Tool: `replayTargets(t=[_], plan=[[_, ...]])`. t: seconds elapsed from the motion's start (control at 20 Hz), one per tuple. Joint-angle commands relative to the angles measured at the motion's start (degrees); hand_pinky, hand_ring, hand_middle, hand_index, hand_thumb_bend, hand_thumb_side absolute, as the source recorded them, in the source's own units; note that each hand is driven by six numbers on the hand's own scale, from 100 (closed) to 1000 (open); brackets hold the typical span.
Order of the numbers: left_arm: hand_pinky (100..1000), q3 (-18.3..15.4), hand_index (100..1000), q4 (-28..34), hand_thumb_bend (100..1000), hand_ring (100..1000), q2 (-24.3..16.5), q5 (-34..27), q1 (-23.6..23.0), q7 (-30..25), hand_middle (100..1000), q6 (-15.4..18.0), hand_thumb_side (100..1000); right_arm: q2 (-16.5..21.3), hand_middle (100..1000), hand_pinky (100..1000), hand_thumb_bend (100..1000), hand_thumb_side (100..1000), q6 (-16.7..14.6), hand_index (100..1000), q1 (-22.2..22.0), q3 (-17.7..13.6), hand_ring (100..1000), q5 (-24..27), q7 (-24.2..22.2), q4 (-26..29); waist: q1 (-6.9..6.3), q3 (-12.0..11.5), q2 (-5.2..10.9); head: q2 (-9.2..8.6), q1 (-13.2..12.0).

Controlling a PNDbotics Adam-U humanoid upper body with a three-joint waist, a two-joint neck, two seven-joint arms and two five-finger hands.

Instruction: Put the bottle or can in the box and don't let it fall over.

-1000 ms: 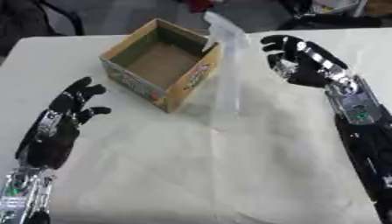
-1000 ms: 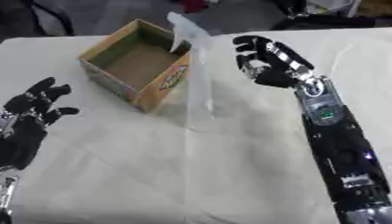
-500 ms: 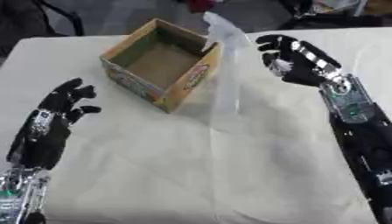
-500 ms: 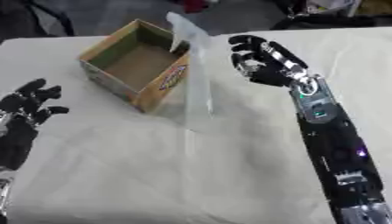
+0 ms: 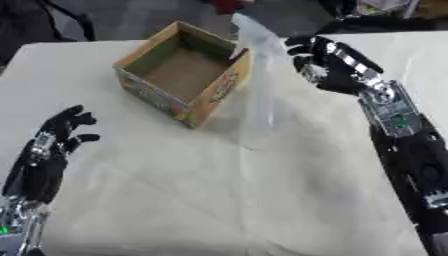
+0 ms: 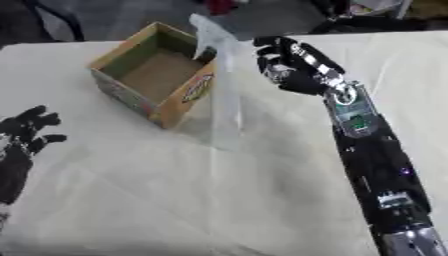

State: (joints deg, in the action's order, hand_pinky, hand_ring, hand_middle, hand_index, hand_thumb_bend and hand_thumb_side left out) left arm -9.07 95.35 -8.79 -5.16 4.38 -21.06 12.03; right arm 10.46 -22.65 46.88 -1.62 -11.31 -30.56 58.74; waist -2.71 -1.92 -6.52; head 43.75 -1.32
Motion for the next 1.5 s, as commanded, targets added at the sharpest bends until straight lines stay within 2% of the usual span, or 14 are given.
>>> replayTargets(t=[0.05,0.7,0.75,0.8,0.85,1.5], plan=[[739,-0.3,891,0.0,130,942,-0.4,0.8,0.4,-0.5,681,0.4,936,-0.1,873,788,100,510,0.6,901,1.4,0.6,882,1.9,-1.1,2.1,0.04,-0.1,0.69,0.11,0.2],[738,0.1,890,-3.3,133,945,-0.4,3.1,0.3,-0.9,681,0.7,984,-1.2,873,784,100,533,3.9,904,0.8,3.0,883,7.1,-6.2,5.4,0.15,-0.1,0.73,0.36,0.1],[738,0.2,890,-3.5,132,945,-0.4,3.3,0.3,-0.9,681,0.8,986,-1.3,873,783,100,534,4.1,905,0.8,3.2,883,7.3,-6.5,5.6,0.16,-0.1,0.72,0.36,0.1],[738,0.2,890,-3.7,119,945,-0.4,3.5,0.3,-1.0,681,0.9,974,-1.4,873,783,100,486,4.2,906,0.7,3.3,883,7.5,-6.8,5.8,0.17,-0.1,0.71,0.37,0.1],[738,0.3,890,-3.8,132,945,-0.3,3.7,0.3,-1.0,681,0.9,990,-1.5,873,783,100,538,4.3,907,0.6,3.5,883,7.7,-7.1,6.0,0.17,-0.1,0.71,0.37,0.0],[739,0.1,890,-4.5,131,947,-0.4,4.5,0.2,-0.9,682,1.4,993,-1.7,874,784,100,538,4.9,913,-1.0,4.9,883,9.0,-9.9,8.4,0.19,0.3,0.69,0.37,-0.4]])
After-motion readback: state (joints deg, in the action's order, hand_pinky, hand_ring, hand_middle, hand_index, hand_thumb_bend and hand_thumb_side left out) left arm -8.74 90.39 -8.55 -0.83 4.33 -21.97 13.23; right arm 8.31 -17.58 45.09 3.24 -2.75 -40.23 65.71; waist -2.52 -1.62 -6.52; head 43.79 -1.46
